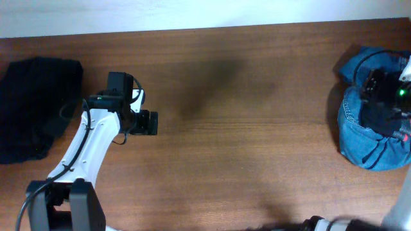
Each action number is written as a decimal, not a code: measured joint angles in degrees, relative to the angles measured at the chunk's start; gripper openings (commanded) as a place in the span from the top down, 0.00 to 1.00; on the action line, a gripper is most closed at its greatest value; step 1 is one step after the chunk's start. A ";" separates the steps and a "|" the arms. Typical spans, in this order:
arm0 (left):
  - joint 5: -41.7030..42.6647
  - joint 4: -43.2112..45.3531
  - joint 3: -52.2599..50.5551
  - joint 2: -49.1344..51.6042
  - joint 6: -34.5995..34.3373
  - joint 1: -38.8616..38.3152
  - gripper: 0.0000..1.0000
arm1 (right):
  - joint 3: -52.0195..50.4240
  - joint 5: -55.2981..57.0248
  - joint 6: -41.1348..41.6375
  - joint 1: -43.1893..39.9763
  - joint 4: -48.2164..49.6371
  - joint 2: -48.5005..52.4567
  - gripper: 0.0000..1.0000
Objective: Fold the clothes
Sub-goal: 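Move the right gripper over the black red-trimmed garment on the denim, then lower the right gripper and grasp the black garment's red-trimmed edge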
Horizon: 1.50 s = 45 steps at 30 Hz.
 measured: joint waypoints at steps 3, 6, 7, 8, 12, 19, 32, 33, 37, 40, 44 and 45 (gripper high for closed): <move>0.00 0.00 0.00 0.02 0.00 0.00 0.01 | 0.00 -0.46 0.04 -3.04 2.14 4.59 0.15; 0.00 0.00 0.00 0.02 0.00 0.00 0.01 | 0.00 -2.19 0.20 -6.71 4.42 8.20 0.18; 0.00 0.00 0.00 0.04 0.02 0.00 0.01 | 0.00 -3.08 0.20 -8.09 5.05 9.16 0.19; 0.00 0.00 0.00 0.04 0.00 0.00 0.01 | 0.00 -4.26 0.37 -9.81 5.73 10.12 0.19; 0.00 0.00 0.00 0.04 0.00 0.00 0.01 | 0.00 -9.22 1.88 -17.00 7.06 13.44 0.22; -0.02 0.00 0.00 0.04 0.00 0.00 0.01 | 0.00 -15.02 3.45 -26.08 7.15 20.63 0.22; -0.02 0.00 0.00 0.04 0.00 0.00 0.01 | 0.00 -15.19 3.80 -26.84 9.03 30.01 0.18; 0.00 0.00 0.00 0.04 0.00 0.00 0.01 | 0.00 -14.80 3.89 -26.84 9.53 30.16 0.18; -0.02 0.00 0.00 0.04 0.00 0.00 0.01 | 0.00 -13.94 4.20 -26.84 11.21 30.23 0.12; -0.02 0.00 0.00 0.04 0.00 0.00 0.01 | -0.02 -13.46 4.66 -26.84 11.85 30.27 0.11; -0.02 0.00 0.00 0.04 0.00 0.00 0.00 | -0.61 -13.07 5.14 -26.84 13.75 30.27 0.11; -0.02 0.00 0.00 0.04 0.00 0.00 0.01 | -1.11 -13.05 5.42 -26.84 14.29 30.27 0.11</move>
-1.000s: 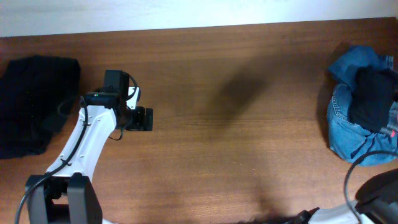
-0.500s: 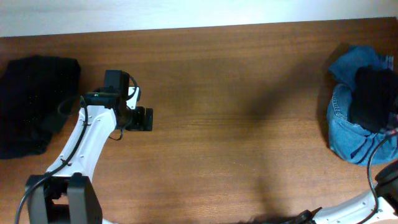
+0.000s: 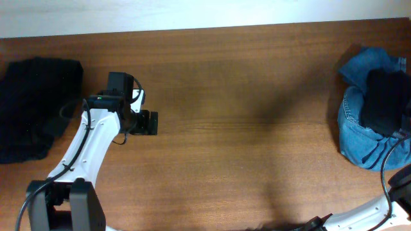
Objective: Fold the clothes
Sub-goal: 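Lower the right gripper and grasp the black garment's red-trimmed edge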
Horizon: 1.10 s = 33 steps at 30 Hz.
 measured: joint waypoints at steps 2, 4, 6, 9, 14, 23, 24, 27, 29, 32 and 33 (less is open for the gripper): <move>0.00 0.00 0.00 0.00 0.00 0.00 0.01 | -0.85 0.00 0.42 0.00 0.48 0.00 0.11; 0.00 0.00 0.00 0.00 0.00 0.00 0.01 | -1.77 0.00 0.87 0.00 1.01 0.00 0.11; 0.00 0.00 0.00 0.00 0.00 0.00 0.01 | -2.58 0.00 1.31 0.00 1.88 0.00 0.11; 0.00 0.00 0.00 0.00 0.00 0.00 0.01 | -4.24 -0.11 2.05 0.00 3.58 0.00 0.11; 0.02 0.00 0.00 0.00 0.00 0.00 0.01 | -5.49 -1.53 2.36 -0.31 4.90 0.02 0.12; 0.00 0.00 0.00 0.00 0.00 0.00 0.01 | -5.51 -3.56 2.56 -0.48 5.09 0.02 0.41; 0.00 0.00 0.00 0.00 0.00 0.00 0.01 | -5.51 -3.72 2.49 -0.50 5.09 0.02 0.43; 0.00 0.00 0.00 0.00 0.00 0.00 0.01 | -5.51 -3.96 2.47 -0.50 5.16 0.00 0.55; 0.00 0.00 0.00 0.00 0.00 0.00 0.00 | -5.51 -4.35 2.80 -0.50 5.14 0.02 0.64; 0.00 0.00 0.00 0.00 0.00 0.00 0.01 | -5.35 -4.61 2.54 -0.50 4.70 0.00 0.69; 0.00 0.00 0.00 0.00 0.02 0.00 0.01 | -4.98 -4.70 2.69 -0.48 4.11 0.00 0.69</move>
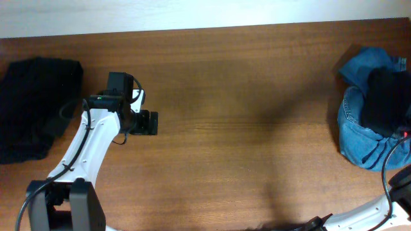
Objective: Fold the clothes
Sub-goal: 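Lower the right gripper and grasp the black garment's red-trimmed edge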
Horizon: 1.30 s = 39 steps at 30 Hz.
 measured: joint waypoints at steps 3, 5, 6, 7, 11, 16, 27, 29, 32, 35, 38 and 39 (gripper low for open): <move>0.02 0.00 0.00 0.00 -0.02 0.00 0.00 | 1.79 -0.09 0.09 0.00 -1.73 0.00 0.69; 0.00 0.00 0.00 0.00 -0.02 0.00 0.00 | 3.26 -0.09 0.07 0.00 -2.75 0.00 0.70; 0.00 0.00 0.00 0.00 0.00 0.00 0.01 | 3.91 -0.09 0.13 0.00 -3.15 0.00 0.73; 0.00 0.00 0.00 0.00 -0.02 0.00 0.01 | 4.37 -0.09 0.28 0.00 -3.41 0.00 0.78; 0.00 0.00 0.00 0.00 -0.02 0.00 0.01 | 5.35 -1.33 1.16 0.00 -4.11 0.00 0.96; 0.00 0.00 0.00 -0.02 -0.02 0.00 0.01 | 6.67 -2.47 1.42 0.33 -6.08 0.00 0.96; 0.00 0.00 0.00 0.00 -0.02 0.00 0.01 | 20.39 -2.23 -0.33 6.01 -14.36 -0.11 0.96; 0.00 0.00 0.00 0.00 -0.02 0.00 0.01 | 21.27 -1.99 -0.57 7.10 -14.80 -0.26 0.96; 0.00 0.00 0.00 0.00 0.00 0.00 0.01 | 21.42 -2.01 -1.55 8.55 -15.43 -0.26 0.96; 0.02 0.00 0.00 0.00 -0.02 0.00 0.01 | 22.53 -2.03 -3.52 10.16 -17.27 -0.26 0.96; 0.00 0.00 0.00 0.00 -0.02 0.00 0.01 | 26.77 -2.03 -5.33 12.76 -20.52 -0.17 0.96; 0.00 0.00 0.00 0.00 -0.02 0.00 0.01 | 29.18 -2.01 -6.03 14.05 -22.01 -0.11 0.96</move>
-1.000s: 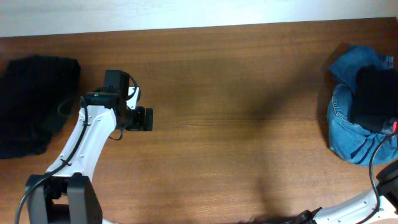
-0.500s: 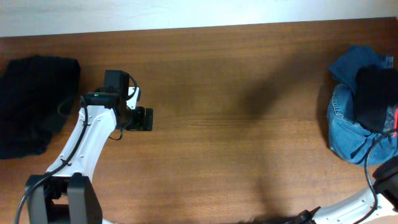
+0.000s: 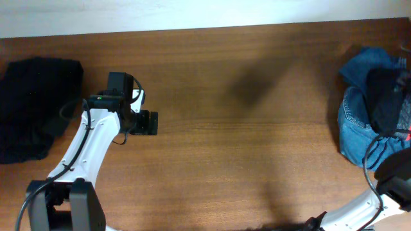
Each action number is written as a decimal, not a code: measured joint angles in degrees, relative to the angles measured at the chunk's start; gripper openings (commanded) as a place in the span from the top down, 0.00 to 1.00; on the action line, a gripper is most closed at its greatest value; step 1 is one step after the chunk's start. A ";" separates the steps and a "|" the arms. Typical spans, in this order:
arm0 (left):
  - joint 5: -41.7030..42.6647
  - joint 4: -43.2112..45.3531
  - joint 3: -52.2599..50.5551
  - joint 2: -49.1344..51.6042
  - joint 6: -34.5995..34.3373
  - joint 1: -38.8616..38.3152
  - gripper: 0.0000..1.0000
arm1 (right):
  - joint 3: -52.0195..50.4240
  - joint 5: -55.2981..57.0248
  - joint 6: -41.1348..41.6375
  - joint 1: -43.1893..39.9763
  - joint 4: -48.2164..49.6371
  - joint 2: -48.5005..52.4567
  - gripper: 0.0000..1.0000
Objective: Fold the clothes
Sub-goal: 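Lower the right gripper and grasp the black garment's red-trimmed edge, then lift the black garment off the denim with the right gripper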
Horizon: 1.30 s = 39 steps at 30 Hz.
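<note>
A crumpled blue denim garment (image 3: 358, 138) lies at the table's right edge. My right arm (image 3: 385, 102) hangs over it as a dark, blurred shape; its fingers are hidden under the arm, so neither their state nor any hold on the denim shows. A heap of black clothing (image 3: 32, 109) sits at the far left. My left gripper (image 3: 149, 122) hovers over bare wood just right of that heap, pointing right, touching no cloth. Its jaws are too small and dark to read.
The brown wooden table (image 3: 225, 167) runs across the whole view, with a pale wall strip along its far edge. A soft shadow (image 3: 257, 83) lies on the wood right of centre. The left arm's white links (image 3: 87, 151) reach in from the bottom left.
The dark right arm has shifted slightly right over the denim, and its shadow on the table has moved up and left. The left arm and both piles look unchanged.
At first the right wrist, green light showing, sat over the denim pile. At the later moments it appears larger and blurred above the same pile, drifting slightly. The denim keeps its shape. The left gripper has stayed beside the black heap throughout.
</note>
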 measured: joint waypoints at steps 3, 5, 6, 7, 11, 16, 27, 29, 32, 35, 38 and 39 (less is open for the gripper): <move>0.00 0.00 0.00 0.00 0.00 0.00 0.01 | 8.39 0.15 -1.20 3.69 -4.37 0.00 0.96; 0.00 0.00 0.00 0.00 0.00 0.00 0.01 | 14.93 0.59 -2.08 6.23 -7.21 -0.02 0.96; 0.00 0.00 0.00 0.00 0.00 0.00 0.01 | 17.68 0.70 -2.43 7.28 -8.33 -0.09 0.96; 0.00 0.00 0.00 0.00 0.00 0.00 0.01 | 20.65 0.81 -2.73 8.50 -9.53 -0.15 0.96; 0.00 0.00 0.00 0.00 0.00 0.00 0.01 | 29.62 1.22 -4.17 13.07 -12.55 -0.24 0.96; 0.00 0.00 0.00 0.00 0.00 0.00 0.01 | 36.68 1.55 -7.72 21.49 -13.79 -0.33 0.96; 0.00 0.00 0.00 0.00 0.00 0.00 0.01 | 39.91 5.20 -14.12 37.70 -15.32 -0.98 0.96; 0.00 0.00 0.00 0.00 0.00 0.00 0.01 | 39.91 6.62 -13.81 37.88 -15.17 -2.03 0.96; 0.00 0.00 0.00 0.00 0.00 0.00 0.01 | 39.91 9.14 -13.14 37.86 -14.73 -4.74 0.96; 0.00 0.00 0.00 0.00 0.00 0.00 0.01 | 40.26 9.94 -12.61 37.86 -15.28 -7.67 0.96; 0.00 0.00 0.00 0.00 0.00 0.00 0.01 | 40.54 9.75 -12.52 37.92 -17.00 -10.29 0.96; 0.00 0.00 0.00 0.00 0.00 0.00 0.01 | 40.57 9.77 -12.55 37.92 -17.11 -10.99 0.96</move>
